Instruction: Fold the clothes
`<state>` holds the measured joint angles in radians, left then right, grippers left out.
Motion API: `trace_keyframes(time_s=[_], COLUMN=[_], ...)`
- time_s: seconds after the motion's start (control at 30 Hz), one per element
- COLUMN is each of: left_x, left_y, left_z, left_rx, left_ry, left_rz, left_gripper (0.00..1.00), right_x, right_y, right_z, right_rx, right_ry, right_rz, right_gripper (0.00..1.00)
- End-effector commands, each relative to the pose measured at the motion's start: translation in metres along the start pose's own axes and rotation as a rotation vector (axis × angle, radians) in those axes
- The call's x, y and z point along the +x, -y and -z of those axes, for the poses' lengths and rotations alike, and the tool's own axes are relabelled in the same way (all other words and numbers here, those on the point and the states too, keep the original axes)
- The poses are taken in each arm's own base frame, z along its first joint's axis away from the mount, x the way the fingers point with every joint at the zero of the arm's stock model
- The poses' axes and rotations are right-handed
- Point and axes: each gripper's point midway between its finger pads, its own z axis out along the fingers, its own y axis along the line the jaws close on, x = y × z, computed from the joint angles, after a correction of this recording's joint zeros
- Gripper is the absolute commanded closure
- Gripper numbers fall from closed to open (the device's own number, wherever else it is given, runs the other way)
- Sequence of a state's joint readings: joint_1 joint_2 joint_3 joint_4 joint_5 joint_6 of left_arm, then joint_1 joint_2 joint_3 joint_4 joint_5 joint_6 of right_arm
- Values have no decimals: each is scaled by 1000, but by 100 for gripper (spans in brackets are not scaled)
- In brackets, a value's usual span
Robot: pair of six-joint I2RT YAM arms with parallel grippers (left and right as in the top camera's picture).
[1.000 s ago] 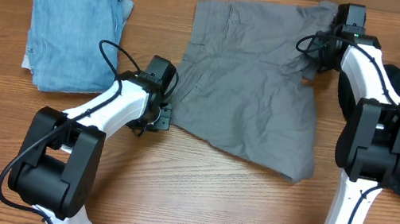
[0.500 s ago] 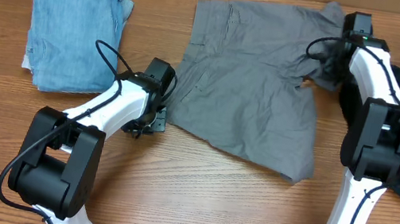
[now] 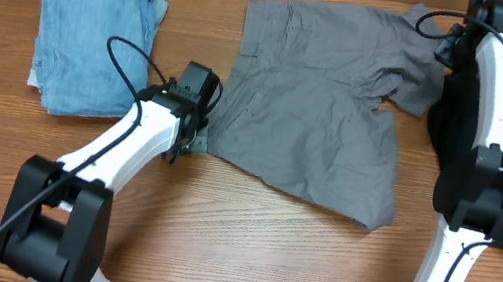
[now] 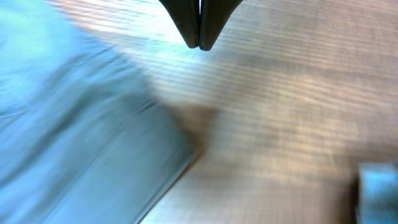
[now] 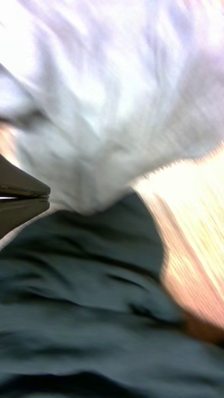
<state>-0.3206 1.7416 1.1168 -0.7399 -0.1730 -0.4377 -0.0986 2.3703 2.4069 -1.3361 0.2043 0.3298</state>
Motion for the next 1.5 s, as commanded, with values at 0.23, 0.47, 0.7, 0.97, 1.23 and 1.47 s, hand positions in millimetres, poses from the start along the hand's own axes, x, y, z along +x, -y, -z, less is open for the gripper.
trace_keyframes(time_s=[0.23,0.47,0.7,0.97,1.23,1.47], left_x=[-50,-57,-34,23,97,131], left_y=[68,89,96,55,5,-16], left_z=[26,-13,-62,-102,-85,-84], left_rx=[134,157,174,11,-186,-255], left_ry=[284,295,189,-72,-370,-456], left_rz=[-293,-418,-479,-361,-104,-61], left_gripper=[96,96,96,96,96,96], right_x=[56,82,160,225,252,273], right_y=[-15,5,27,51,62,67], right_z=[152,207,202,166,110,87], right_rx=[-362,-376,-367,-343,-240,-211], right_ry=[-118,-64,-29,-93,-178,-228], right_rz=[69,79,138,73,-109,-113], right_gripper=[96,96,96,96,96,96])
